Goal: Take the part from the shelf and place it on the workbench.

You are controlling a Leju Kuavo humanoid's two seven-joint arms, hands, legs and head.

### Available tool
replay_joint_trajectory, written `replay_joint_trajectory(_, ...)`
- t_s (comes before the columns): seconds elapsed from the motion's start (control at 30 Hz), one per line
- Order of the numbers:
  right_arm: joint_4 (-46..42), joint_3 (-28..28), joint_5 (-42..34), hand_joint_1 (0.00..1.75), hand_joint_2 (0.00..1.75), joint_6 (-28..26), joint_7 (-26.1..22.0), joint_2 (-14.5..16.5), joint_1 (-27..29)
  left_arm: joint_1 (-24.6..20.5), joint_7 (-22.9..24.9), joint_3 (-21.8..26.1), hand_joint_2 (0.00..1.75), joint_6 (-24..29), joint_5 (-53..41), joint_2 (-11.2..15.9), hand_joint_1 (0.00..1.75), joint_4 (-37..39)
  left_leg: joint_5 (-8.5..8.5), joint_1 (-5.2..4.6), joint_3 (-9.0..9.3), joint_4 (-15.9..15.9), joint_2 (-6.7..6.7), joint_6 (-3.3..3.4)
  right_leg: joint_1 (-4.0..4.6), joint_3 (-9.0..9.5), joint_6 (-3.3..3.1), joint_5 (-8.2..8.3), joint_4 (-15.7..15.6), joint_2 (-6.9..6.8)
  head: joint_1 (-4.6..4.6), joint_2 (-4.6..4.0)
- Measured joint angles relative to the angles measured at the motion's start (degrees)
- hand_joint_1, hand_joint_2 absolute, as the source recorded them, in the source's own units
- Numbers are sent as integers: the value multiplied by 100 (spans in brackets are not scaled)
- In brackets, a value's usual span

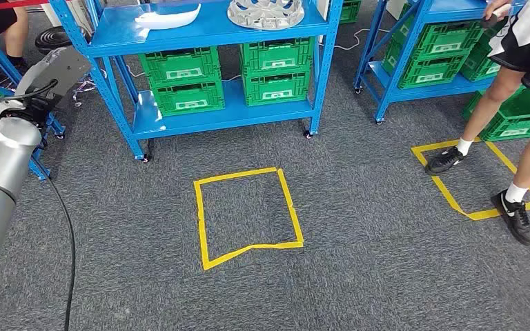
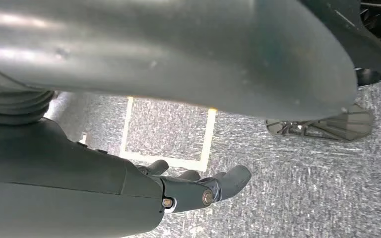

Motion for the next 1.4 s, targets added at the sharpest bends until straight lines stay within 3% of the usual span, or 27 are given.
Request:
replay_joint_trajectory(0.37,0,-5,93,0,0,50,40,0,17,15,-317,1,0,-76,61,170,0,25,-20,-33,-10,22,3,31,-42,-5,23,11,-9,1,0,0)
replay_joint_trajectory(0.53,0,-5,194,0,0,74,9,1,26,25,-467,1,0,-126,67,455,0,9,-25,-16,42,-70,30,149,-55,-56,95,21,176,2,8,0)
replay_joint_trajectory(0.6,0,-5,206,0,0,66,-30,0,22,33,-523,1,0,-154,56,600,0,-7,-26,6,104,-93,53,180,-54,-310,93,-221,632,-11,24,0)
replay_joint_trajectory(0.67,0,-5,199,0,0,53,-9,0,26,57,-526,-1,0,-173,40,708,0,-8,-42,4,107,-89,66,187,-61,-754,114,-510,1373,-19,34,0)
replay_joint_trajectory(0.7,0,-5,193,0,0,47,18,0,34,78,-513,-1,0,-170,33,732,0,-7,-57,7,112,-87,60,181,-73,-937,130,-559,1628,-23,34,0)
replay_joint_trajectory(0.73,0,-5,185,0,0,43,46,0,43,98,-495,-2,0,-162,25,737,0,-6,-75,14,124,-83,47,165,-85,-1023,146,-497,1684,-27,35,0)
replay_joint_trajectory(0.77,0,-5,177,0,0,39,69,0,48,115,-475,-2,0,-148,16,730,0,-7,-101,27,148,-77,32,140,-99,-993,160,-323,1509,-32,37,0)
replay_joint_trajectory(0.83,1,-5,153,0,0,28,104,1,46,135,-426,-5,0,-110,-6,697,0,-8,-178,57,220,-53,16,71,-117,-714,173,122,756,-51,38,0)
replay_joint_trajectory(0.9,2,-8,124,0,0,10,132,6,38,134,-362,-13,0,-68,-22,648,0,-7,-254,59,256,-32,14,-18,-98,-527,117,210,246,-75,42,0)
replay_joint_trajectory(1.0,2,-22,85,0,0,-22,158,14,40,146,-280,-34,0,-39,-37,551,0,-8,-275,47,282,16,9,-147,-80,-454,-43,149,179,-79,24,0)
replay_joint_trajectory(1.07,2,-33,65,0,0,-42,157,19,35,140,-249,-52,0,-23,-44,483,0,-10,-229,56,110,352,32,-181,-91,-356,-129,126,156,-65,9,0)
replay_joint_trajectory(1.1,2,-37,59,0,0,-46,153,20,30,135,-234,-56,0,-15,-48,462,0,-10,-252,57,-101,680,45,-189,-95,-304,-161,100,141,-51,1,0)
replay_joint_trajectory(1.17,2,-40,51,0,0,-50,142,21,31,138,-205,-59,0,0,-59,425,0,-2,-477,50,-613,1388,55,-201,-89,-203,-204,13,130,-22,-7,0)
replay_joint_trajectory(1.23,2,-42,40,0,0,-50,135,22,47,157,-187,-61,0,9,-69,392,0,12,-719,45,-967,1664,56,-190,-75,-64,-218,-105,128,3,-7,0)
replay_joint_trajectory(1.27,2,-44,32,0,0,-50,132,22,54,162,-183,-62,0,13,-77,377,0,17,-683,39,-1019,1541,56,-169,-67,26,-219,-172,128,14,-7,0)
replay_joint_trajectory(1.3,2,-48,25,0,0,-50,128,22,57,163,-179,-62,0,16,-87,365,0,21,-502,28,-996,1263,56,-138,-59,124,-215,-243,126,22,-7,0)
replay_joint_trajectory(1.37,12,-64,17,0,0,-51,121,32,60,156,-172,-63,0,22,-110,346,0,32,181,-19,-867,516,56,-62,-47,277,-186,-384,124,37,-10,0)
replay_joint_trajectory(1.4,19,-75,15,0,0,-51,121,40,53,153,-164,-64,0,25,-118,334,0,36,432,-48,-810,253,54,-32,-40,330,-157,-447,114,42,-14,0)
